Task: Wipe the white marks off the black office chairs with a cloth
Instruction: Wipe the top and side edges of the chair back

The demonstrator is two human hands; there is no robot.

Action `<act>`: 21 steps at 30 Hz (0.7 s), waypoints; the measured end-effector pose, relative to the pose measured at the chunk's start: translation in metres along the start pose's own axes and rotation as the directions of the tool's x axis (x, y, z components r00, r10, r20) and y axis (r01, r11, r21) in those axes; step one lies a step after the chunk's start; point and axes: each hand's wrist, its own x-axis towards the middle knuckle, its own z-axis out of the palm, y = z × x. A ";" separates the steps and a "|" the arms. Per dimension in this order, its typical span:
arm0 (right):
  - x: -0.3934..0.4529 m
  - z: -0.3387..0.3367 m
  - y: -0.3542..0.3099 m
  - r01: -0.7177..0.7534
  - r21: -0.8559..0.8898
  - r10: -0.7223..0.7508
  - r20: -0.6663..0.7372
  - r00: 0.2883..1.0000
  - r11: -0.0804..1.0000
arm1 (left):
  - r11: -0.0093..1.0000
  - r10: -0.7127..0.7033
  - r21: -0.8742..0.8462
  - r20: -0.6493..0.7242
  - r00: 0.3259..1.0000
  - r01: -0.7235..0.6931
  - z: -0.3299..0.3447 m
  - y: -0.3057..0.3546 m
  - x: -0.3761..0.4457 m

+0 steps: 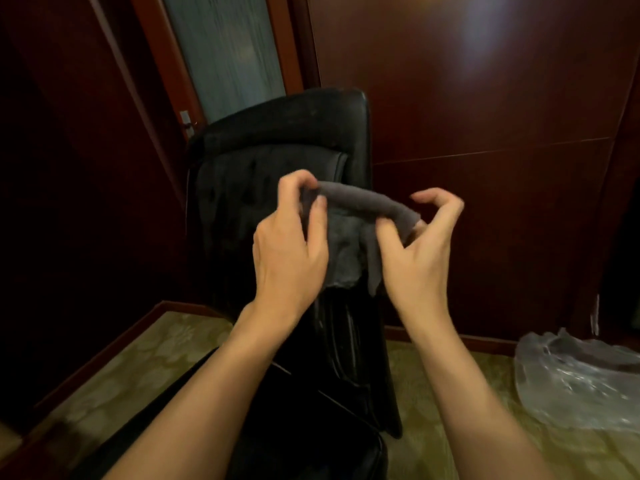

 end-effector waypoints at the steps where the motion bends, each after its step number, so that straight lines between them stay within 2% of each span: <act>1: 0.009 0.000 -0.001 0.000 0.029 0.000 -0.003 1.000 1.000 | 1.000 0.011 -0.003 0.007 1.000 -0.011 0.003 0.001 0.009; 4: 0.028 0.006 0.003 0.035 0.047 -0.032 -0.057 0.998 0.998 | 0.999 -0.001 -0.043 -0.006 1.000 0.000 0.013 0.001 0.030; 6: 0.041 0.016 0.008 0.106 -0.028 -0.108 -0.094 0.990 0.994 | 0.999 -0.005 -0.043 -0.026 1.000 0.004 0.017 0.001 0.042; 8: 0.050 0.026 0.014 0.160 -0.153 -0.176 -0.098 0.979 0.975 | 0.999 0.017 0.028 -0.017 1.000 -0.016 0.020 0.000 0.051; 11: 0.055 0.031 0.018 0.208 -0.293 -0.239 -0.073 0.968 0.933 | 0.989 0.041 0.143 0.004 0.999 -0.041 0.022 -0.011 0.057; 17: 0.038 0.028 0.029 0.337 -0.367 -0.350 0.034 0.936 0.867 | 0.990 0.115 0.068 0.072 0.991 -0.120 0.018 -0.031 0.049; 21: 0.036 0.026 0.038 0.522 -0.338 -0.541 0.044 0.840 0.783 | 0.995 0.098 0.016 0.143 0.985 -0.101 0.018 -0.036 0.048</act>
